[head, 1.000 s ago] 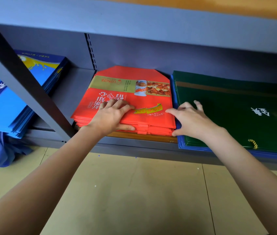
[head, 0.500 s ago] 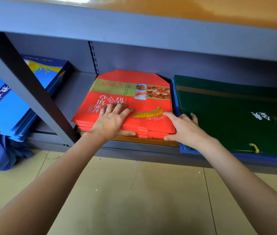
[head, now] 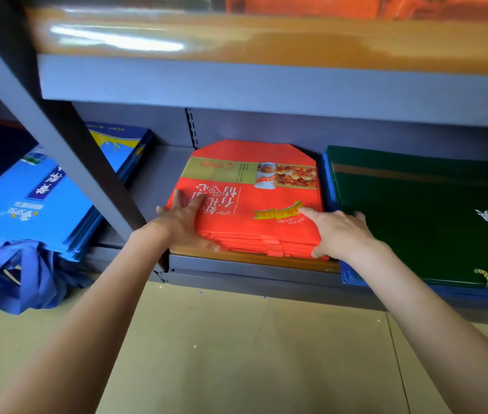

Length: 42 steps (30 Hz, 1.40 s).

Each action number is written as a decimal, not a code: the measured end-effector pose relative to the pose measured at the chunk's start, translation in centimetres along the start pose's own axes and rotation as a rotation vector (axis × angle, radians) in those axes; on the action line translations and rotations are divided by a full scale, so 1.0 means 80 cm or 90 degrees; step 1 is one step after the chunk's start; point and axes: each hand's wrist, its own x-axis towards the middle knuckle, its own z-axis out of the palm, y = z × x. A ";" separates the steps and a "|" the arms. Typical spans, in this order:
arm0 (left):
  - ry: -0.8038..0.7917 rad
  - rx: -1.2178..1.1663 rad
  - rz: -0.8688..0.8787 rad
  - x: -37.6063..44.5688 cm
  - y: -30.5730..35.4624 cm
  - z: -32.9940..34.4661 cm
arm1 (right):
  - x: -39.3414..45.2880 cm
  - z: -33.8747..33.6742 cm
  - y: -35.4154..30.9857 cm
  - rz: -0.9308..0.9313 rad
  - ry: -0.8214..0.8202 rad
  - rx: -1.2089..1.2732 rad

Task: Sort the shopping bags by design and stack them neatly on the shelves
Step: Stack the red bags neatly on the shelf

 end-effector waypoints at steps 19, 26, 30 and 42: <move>0.004 -0.073 0.063 0.012 -0.014 0.002 | -0.004 0.023 -0.016 0.020 0.026 0.255; 0.009 -0.068 0.063 0.009 -0.012 -0.001 | 0.004 0.020 -0.005 -0.014 0.029 0.210; -0.004 -0.039 0.056 0.007 -0.008 -0.006 | 0.004 0.011 -0.002 -0.028 -0.006 0.184; -0.047 0.013 0.044 0.002 0.001 -0.010 | -0.017 -0.029 0.003 -0.103 -0.018 0.074</move>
